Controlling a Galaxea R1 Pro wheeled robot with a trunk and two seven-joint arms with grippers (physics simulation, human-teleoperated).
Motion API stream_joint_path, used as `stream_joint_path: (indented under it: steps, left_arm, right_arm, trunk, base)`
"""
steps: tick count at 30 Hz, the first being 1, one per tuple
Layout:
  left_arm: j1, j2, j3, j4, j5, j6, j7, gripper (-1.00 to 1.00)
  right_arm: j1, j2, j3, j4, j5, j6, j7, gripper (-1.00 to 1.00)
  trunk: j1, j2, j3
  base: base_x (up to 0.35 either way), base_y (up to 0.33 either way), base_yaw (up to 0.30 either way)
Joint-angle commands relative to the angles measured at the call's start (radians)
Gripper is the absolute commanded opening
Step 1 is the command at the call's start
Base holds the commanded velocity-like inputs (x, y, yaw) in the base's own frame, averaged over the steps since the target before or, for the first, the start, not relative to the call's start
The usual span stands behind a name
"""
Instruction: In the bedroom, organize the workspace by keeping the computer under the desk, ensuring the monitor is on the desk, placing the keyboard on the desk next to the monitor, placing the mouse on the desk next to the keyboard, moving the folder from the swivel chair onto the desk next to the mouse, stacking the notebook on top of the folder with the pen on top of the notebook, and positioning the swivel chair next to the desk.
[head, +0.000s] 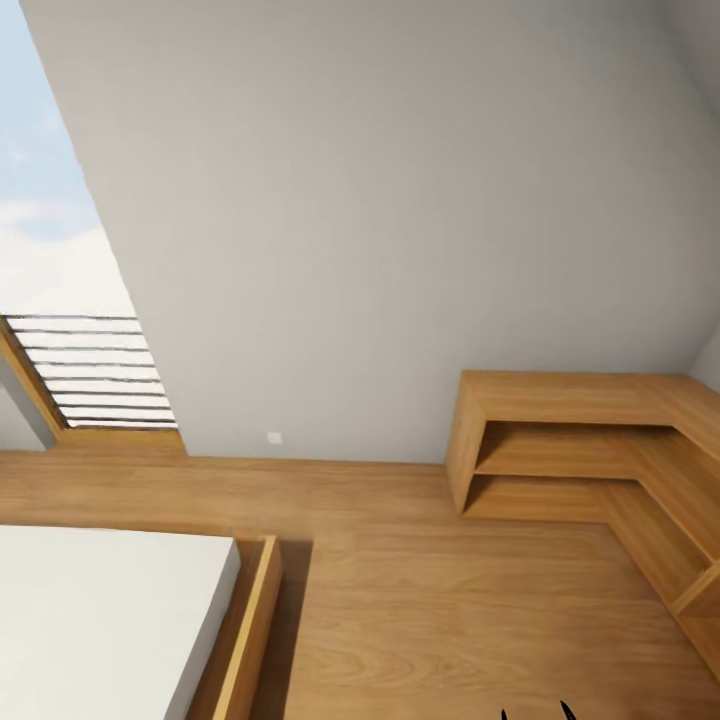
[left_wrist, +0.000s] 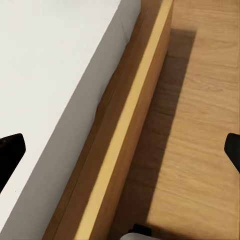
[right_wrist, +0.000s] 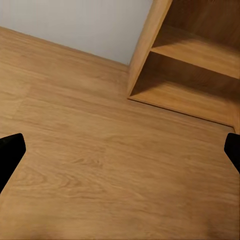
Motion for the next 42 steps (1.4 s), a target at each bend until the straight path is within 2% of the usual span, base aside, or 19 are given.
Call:
stream_joint_path:
  steps: [1,15,28,42]
  left_arm:
    - [-0.001,0.0,-0.009,0.0,0.004,-0.002,0.006,1.0]
    - [-0.001,0.0,-0.009,0.0,0.004,-0.001,0.006,1.0]
    - [-0.001,0.0,-0.01,0.0,0.003,0.036,0.007,1.0]
    - [-0.001,0.0,-0.01,0.0,0.003,0.039,0.008,1.0]
  right_arm:
    - [-0.001,0.0,-0.002,0.002,0.011,-0.002,-0.009,1.0]
    - [-0.001,0.001,-0.001,0.002,0.011,-0.002,-0.009,1.0]
    - [-0.001,0.002,-0.001,0.002,0.011,-0.002,-0.009,1.0]
    - [-0.001,0.001,0.0,0.002,0.012,-0.002,-0.008,1.0]
  trunk:
    - [0.001,-0.002,-0.002]
    - [0.001,-0.002,-0.002]
    - [0.001,-0.002,-0.002]
    - [0.001,-0.002,-0.002]
  base:
    - [0.321,0.0,0.0]
    - [0.321,0.0,0.0]
    - [0.321,0.0,-0.013]
    - [0.314,0.0,-0.208]
